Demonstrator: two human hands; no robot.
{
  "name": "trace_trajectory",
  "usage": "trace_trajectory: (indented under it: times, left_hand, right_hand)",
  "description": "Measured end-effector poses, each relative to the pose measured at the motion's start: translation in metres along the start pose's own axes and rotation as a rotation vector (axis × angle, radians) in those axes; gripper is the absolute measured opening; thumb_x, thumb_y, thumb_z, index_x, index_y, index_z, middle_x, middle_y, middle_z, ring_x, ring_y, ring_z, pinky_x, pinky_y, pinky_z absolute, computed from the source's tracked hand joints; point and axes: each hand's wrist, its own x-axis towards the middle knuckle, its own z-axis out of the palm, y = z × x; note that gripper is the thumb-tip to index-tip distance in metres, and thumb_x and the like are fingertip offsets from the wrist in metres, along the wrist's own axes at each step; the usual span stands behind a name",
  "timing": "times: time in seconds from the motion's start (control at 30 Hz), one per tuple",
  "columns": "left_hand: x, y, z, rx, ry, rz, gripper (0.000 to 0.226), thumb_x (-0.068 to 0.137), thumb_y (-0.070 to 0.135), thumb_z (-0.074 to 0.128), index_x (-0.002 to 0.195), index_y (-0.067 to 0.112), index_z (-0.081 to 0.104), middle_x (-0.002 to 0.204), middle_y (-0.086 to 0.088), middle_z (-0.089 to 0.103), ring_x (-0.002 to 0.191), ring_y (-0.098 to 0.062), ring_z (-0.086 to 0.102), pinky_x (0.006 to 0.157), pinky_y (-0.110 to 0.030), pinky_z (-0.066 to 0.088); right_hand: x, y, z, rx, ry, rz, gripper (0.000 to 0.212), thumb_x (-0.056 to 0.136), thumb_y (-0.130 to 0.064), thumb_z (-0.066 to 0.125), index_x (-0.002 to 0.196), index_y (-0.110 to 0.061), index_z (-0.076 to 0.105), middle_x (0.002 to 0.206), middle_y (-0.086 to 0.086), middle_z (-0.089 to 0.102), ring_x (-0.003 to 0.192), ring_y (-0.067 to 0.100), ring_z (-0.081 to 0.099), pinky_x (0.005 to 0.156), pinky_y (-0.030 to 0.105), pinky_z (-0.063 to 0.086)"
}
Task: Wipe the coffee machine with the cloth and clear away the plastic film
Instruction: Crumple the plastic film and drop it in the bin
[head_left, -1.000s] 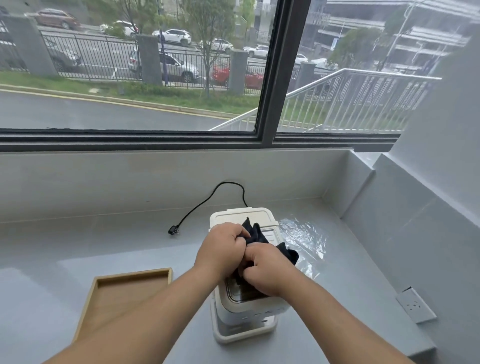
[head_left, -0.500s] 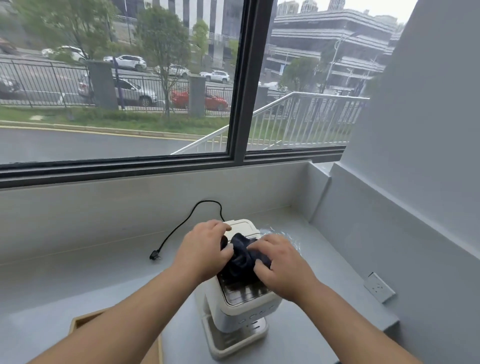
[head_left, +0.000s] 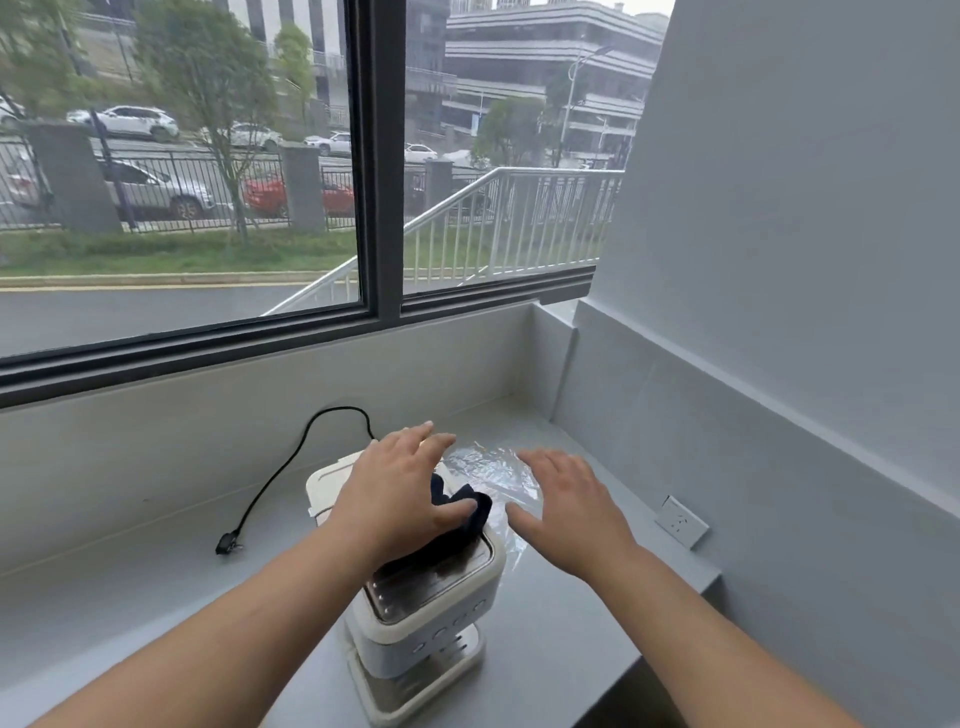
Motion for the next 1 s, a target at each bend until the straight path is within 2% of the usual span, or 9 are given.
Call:
trace_trajectory:
  times: [0.33,0.67,1.0]
  left_hand:
    - [0.068,0.039,0.025,0.102,-0.080,-0.016,0.089,0.079,0.080,0.054,0.156,0.039,0.037,0.168,0.005,0.033,0.154,-0.018,0.028,0.127,-0.046,0.023]
    - [0.143,0.077,0.082,0.189,-0.188,-0.049,0.089,0.078,0.080,0.054,0.155,0.040,0.036,0.168,0.005,0.034,0.153,-0.020,0.030,0.126,-0.049,0.025]
    - [0.181,0.092,0.145,0.234,-0.326,-0.194,0.091,0.075,0.077,0.058,0.155,0.038,0.038,0.166,0.005,0.038,0.150,-0.021,0.037,0.122,-0.043,0.032]
  right_hand:
    - [0.046,0.074,0.020,0.032,-0.070,0.001,0.072,0.093,-0.059,0.053,0.157,-0.032,0.035,0.160,-0.007,0.039,0.149,0.019,0.029,0.120,0.038,0.029]
    - [0.099,0.151,0.045,0.063,-0.128,-0.027,0.071,0.092,-0.059,0.055,0.155,-0.030,0.039,0.156,-0.006,0.045,0.143,0.022,0.037,0.116,0.039,0.034]
    - [0.134,0.211,0.093,0.113,-0.216,-0.049,0.072,0.089,-0.060,0.054,0.153,-0.029,0.041,0.151,-0.004,0.049,0.140,0.025,0.039,0.113,0.040,0.035]
